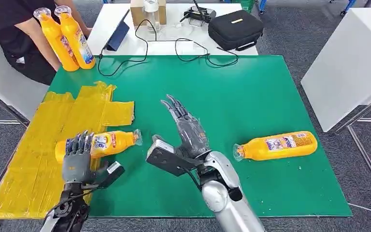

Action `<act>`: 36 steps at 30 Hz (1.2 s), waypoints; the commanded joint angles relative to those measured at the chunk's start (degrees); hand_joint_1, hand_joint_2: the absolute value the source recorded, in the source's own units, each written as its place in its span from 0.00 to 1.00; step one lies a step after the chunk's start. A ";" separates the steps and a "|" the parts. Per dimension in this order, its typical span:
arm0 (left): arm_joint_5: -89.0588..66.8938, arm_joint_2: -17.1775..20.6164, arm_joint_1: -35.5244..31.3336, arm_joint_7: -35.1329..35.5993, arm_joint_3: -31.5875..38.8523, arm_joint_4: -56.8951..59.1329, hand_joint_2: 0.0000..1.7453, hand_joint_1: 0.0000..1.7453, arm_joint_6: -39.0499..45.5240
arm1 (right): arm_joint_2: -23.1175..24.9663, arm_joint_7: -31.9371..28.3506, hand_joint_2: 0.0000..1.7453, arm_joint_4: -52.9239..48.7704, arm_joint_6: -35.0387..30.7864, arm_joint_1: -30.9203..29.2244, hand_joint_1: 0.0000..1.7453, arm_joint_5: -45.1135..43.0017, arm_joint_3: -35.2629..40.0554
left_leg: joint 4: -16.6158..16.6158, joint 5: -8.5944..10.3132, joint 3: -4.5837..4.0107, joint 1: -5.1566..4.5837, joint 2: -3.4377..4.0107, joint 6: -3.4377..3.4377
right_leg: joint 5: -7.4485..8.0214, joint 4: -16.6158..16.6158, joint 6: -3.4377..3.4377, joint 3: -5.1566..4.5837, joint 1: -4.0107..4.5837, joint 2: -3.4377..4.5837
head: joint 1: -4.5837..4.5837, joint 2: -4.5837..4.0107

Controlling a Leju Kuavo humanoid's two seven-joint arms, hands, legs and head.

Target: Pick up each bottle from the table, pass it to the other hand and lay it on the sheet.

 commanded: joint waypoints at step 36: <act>87.31 2.28 13.41 -28.83 0.11 -32.52 0.00 0.00 -34.40 | -34.69 -1.67 1.00 -34.69 8.51 35.13 0.00 8.32 -38.83 | -0.09 -0.28 0.45 -0.27 -0.82 0.41 | -0.42 -0.28 0.07 0.82 -0.17 -0.94 | -0.04 0.00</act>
